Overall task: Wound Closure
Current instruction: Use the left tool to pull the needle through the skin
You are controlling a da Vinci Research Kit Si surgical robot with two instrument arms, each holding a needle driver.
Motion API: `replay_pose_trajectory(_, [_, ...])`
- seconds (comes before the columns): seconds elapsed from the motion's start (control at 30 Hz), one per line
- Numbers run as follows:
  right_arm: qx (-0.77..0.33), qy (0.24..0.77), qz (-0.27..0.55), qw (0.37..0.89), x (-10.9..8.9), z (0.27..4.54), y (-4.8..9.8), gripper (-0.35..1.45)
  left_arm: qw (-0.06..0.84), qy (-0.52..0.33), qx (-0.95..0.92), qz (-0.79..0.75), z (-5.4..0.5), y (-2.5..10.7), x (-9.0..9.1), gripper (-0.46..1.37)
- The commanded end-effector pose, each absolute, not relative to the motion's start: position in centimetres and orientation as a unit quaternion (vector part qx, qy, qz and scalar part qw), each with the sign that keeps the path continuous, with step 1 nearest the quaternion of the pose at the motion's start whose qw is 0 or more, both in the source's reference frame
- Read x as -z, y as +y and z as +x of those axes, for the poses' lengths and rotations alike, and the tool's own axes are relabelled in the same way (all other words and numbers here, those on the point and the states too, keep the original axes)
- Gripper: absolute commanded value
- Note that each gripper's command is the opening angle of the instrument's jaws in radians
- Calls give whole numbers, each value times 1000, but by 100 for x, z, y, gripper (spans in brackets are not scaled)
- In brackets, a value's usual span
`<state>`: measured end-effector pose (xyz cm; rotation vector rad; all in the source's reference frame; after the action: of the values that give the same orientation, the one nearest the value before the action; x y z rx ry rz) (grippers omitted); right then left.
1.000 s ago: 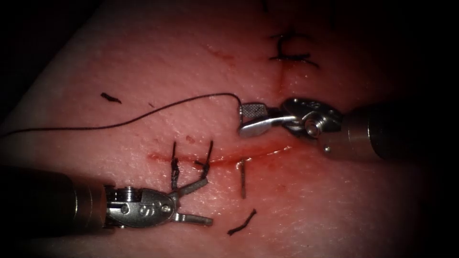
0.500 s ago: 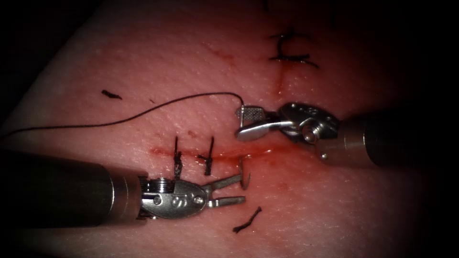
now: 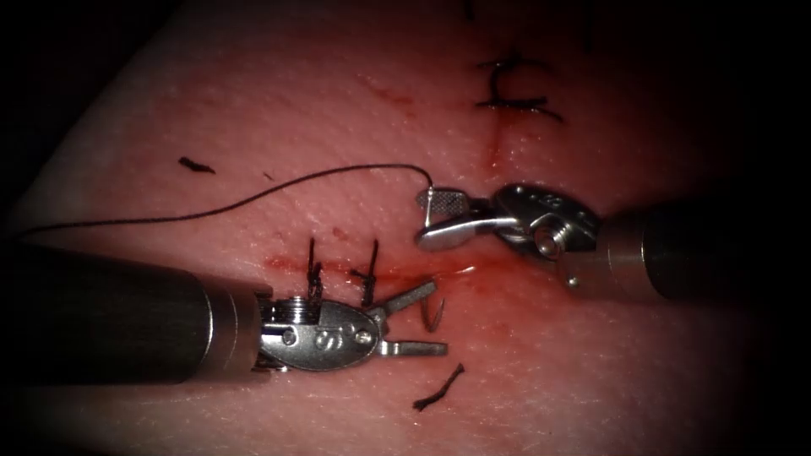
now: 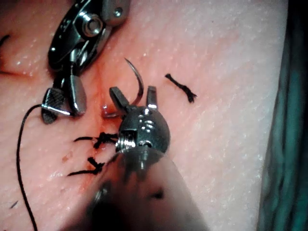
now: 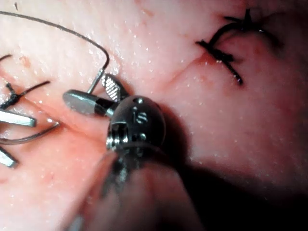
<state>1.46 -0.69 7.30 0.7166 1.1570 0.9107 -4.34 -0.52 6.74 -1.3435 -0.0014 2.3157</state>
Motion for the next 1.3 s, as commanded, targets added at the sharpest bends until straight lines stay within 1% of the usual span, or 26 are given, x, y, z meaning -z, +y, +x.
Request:
replay_pose_trajectory(0.03, [-405, 516, 320, 683, -729, 145, -70, 105, 229, -2, -841, -490, -436, -52, -675, 17])
replay_pose_trajectory(0.1, [-405, 516, 321, 683, -729, 144, -70, 105, 228, -5, -840, -492, -438, -52, -675, 9])
replay_pose_trajectory(0.2, [-404, 516, 321, 683, -728, 142, -71, 104, 227, -25, -831, -507, -441, -51, -675, -31])
replay_pose_trajectory(0.23, [-404, 516, 322, 683, -728, 141, -71, 104, 231, -35, -827, -511, -441, -51, -675, -35])
replay_pose_trajectory(0.43, [-403, 516, 323, 683, -726, 139, -73, 105, 238, -99, -800, -541, -442, -47, -674, -35])
replay_pose_trajectory(0.67, [-396, 520, 320, 686, -716, 137, -72, 105, 276, -189, -763, -553, -441, -37, -657, -35])
replay_pose_trajectory(0.8, [-373, 530, 306, 697, -708, 132, -71, 110, 294, -233, -743, -554, -439, -31, -642, -35])
replay_pose_trajectory(0.83, [-350, 540, 291, 708, -703, 128, -70, 114, 301, -250, -733, -556, -437, -27, -635, -35])
replay_pose_trajectory(1.03, [-317, 554, 270, 721, -685, 117, -65, 117, 308, -287, -712, -562, -429, -17, -615, -35])
replay_pose_trajectory(1.3, [-279, 568, 243, 735, -661, 117, -62, 116, 323, -325, -680, -572, -415, 1, -587, -35])
